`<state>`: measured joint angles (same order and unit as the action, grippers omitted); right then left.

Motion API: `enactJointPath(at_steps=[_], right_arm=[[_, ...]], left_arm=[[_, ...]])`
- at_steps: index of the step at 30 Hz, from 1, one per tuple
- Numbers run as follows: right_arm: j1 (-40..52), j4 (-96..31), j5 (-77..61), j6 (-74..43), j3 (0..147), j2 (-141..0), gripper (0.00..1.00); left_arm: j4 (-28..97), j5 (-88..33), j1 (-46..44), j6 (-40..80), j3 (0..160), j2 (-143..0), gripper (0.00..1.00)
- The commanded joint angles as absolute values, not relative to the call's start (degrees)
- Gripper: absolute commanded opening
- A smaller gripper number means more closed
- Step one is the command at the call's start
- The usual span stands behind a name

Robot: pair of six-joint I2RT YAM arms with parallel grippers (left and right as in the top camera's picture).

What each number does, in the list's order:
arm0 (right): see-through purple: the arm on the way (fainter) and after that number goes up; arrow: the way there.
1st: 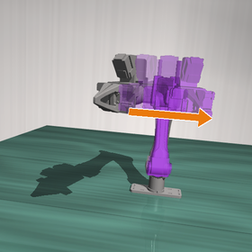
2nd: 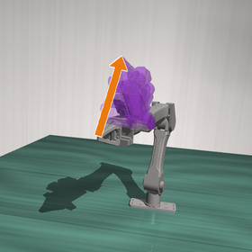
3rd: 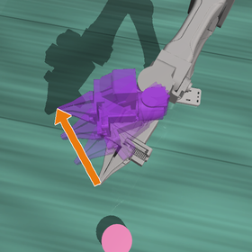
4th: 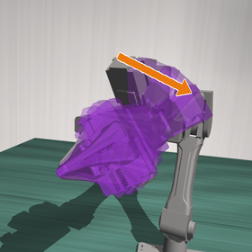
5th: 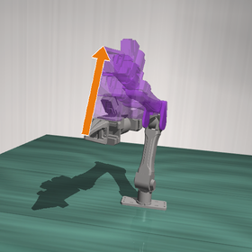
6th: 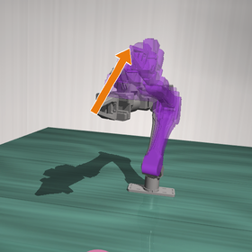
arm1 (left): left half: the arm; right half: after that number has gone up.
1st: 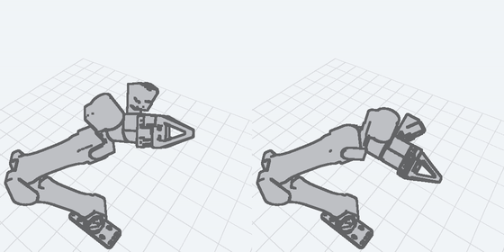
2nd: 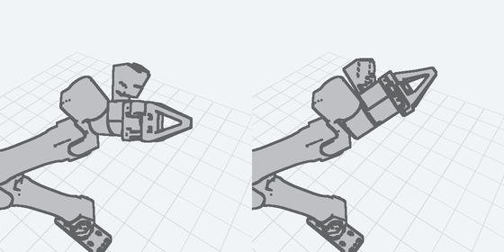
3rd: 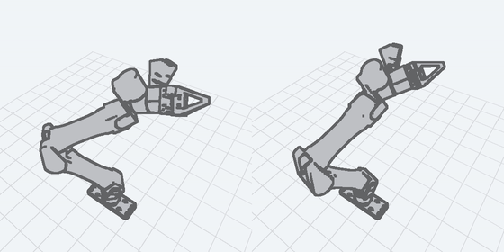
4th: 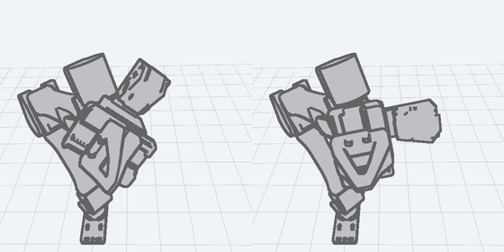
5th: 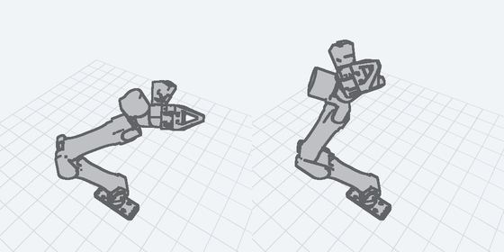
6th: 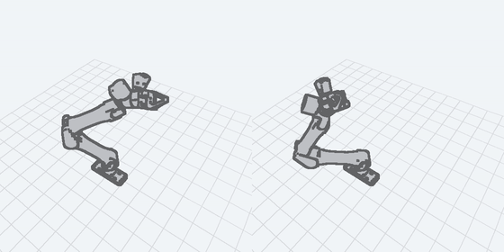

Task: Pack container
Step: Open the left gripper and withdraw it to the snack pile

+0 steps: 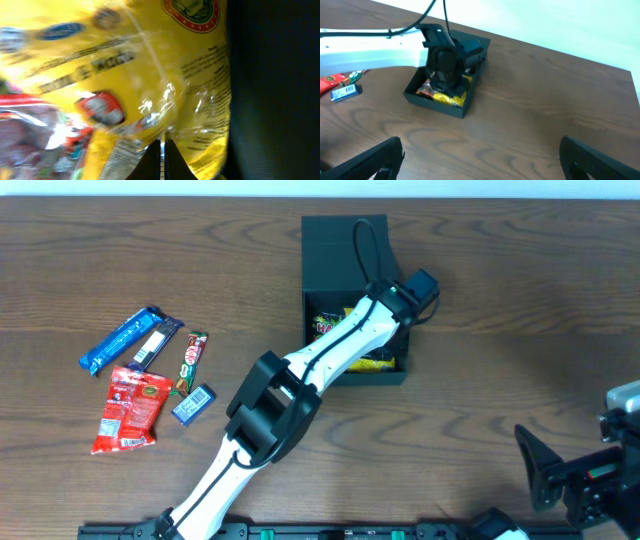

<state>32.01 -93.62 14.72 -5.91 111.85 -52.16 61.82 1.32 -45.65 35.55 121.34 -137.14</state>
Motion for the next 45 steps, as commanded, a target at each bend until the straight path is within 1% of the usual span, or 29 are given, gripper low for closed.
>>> enactJointPath(at_steps=[1,5,8,16,21,23,26,28,31,34,37,41,43,44,45], right_arm=[[32.23,-93.73,14.57,-6.81,111.68,-52.36,0.99],[32.23,-93.95,14.57,-6.74,111.68,-52.36,0.99],[32.23,-94.04,14.57,-6.15,111.68,-52.36,0.99],[32.23,-93.95,14.57,-4.14,111.68,-52.36,0.99],[32.23,-93.95,14.59,-2.85,111.68,-52.36,0.99],[32.23,-94.04,14.61,-2.35,111.68,-52.36,0.99],[32.23,-94.08,14.61,-1.39,111.68,-52.36,0.99],[32.23,-94.0,14.57,-0.64,111.68,-52.36,0.99],[32.23,-93.6,14.57,-0.54,111.68,-52.38,0.99],[32.23,-93.6,14.5,-0.56,111.68,-52.36,0.99],[32.23,-93.62,13.54,-0.45,111.68,-52.36,0.99],[32.23,-93.91,11.73,-0.1,111.68,-52.36,0.99],[32.23,-94.15,11.73,-0.12,111.68,-52.36,0.99],[32.23,-94.19,11.7,-0.12,111.68,-52.36,0.99],[32.23,-94.19,11.68,-0.12,111.68,-52.36,0.99]], left_arm=[[62.37,12.43,-44.73,35.94,121.8,-129.54,0.06],[65.3,20.16,-42.46,35.94,121.8,-120.57,0.06],[69.36,20.6,-39.03,35.79,121.78,-115.44,0.06],[84.71,27.64,-28.56,37.08,121.27,-105.3,0.06],[89.91,33.39,-27.75,37.91,116.64,-99.18,0.06],[88.14,33.58,-27.62,37.69,110.5,-94.28,0.06],[82.11,32.51,-26.22,32.4,97.34,-84.12,0.06],[76.84,28.75,-23.7,26.68,86.78,-75.57,0.06],[70.48,21.67,-18.74,17.45,76.12,-65.91,0.06],[66.02,14.74,-12.69,7.64,69.93,-59.16,0.06],[62.87,11.51,-7.51,-0.23,67.07,-55.9,0.07],[61.17,11.05,-3.9,-11.66,65.82,-55.31,0.07],[61.23,11.05,-2.44,-9.98,65.3,-56.21,0.1],[61.71,10.81,-0.89,-4.69,64.97,-57.41,0.14],[62.13,10.83,-0.12,-2.2,64.82,-58.11,0.15]])
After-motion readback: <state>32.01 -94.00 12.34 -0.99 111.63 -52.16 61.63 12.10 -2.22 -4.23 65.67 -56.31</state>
